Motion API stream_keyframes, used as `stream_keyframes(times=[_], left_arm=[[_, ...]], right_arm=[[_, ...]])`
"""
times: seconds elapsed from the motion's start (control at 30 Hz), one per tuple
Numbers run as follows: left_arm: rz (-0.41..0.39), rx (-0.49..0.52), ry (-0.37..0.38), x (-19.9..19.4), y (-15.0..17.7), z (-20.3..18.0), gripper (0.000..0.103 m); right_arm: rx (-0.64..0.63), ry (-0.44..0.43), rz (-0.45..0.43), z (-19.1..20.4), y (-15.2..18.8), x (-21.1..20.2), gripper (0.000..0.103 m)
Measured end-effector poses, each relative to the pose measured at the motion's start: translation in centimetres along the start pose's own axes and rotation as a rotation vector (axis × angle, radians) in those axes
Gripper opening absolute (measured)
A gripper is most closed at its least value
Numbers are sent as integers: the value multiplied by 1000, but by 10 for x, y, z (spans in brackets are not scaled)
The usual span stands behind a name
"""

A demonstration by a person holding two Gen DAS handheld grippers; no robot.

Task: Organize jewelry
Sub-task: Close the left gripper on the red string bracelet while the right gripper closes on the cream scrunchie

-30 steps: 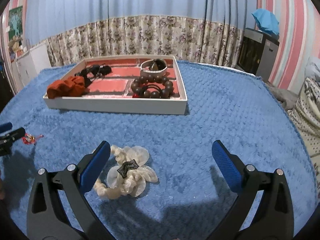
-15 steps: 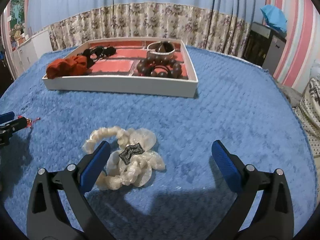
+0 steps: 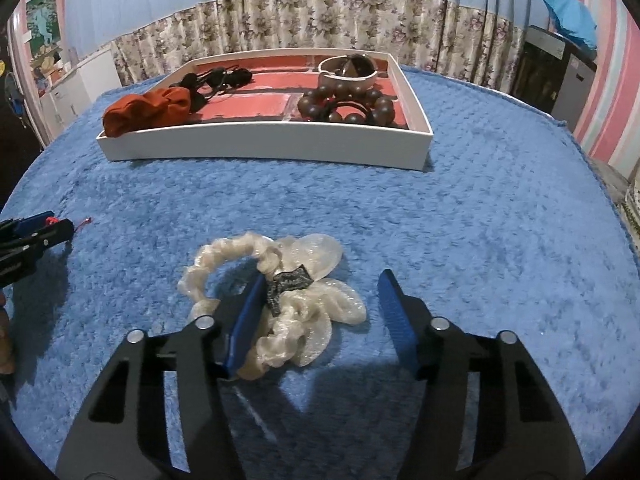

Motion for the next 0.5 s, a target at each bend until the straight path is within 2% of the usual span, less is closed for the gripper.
stream_keyframes(times=[0.07, 0.2, 0.23, 0.33, 0.5], left_arm=[[-7, 2, -10, -1, 0, 1, 49], [-10, -1, -31, -1, 1, 4, 39], [-14, -5, -39, -1, 1, 6, 33], [-20, -22, -47, -3, 1, 11, 23], [-33, -31, -56, -6, 1, 16, 12]], right_arm=[[-2, -10, -3, 1, -1, -1, 44], [-7, -14, -8, 3, -1, -2, 35], [-7, -13, -10, 3, -1, -2, 32], [-7, -13, -11, 3, -1, -2, 28], [-11, 4, -23, 3, -2, -3, 22]])
Point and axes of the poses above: each gripper's, at about its wrist camera, not at the fingertips, and x roughly the way its jaws point, z to its left, y to its underside, the point moved 4 cm from there along x, roughly the way its jaws point, and after that the axes turned 10 degrees about -z, right-handed, at the moved point
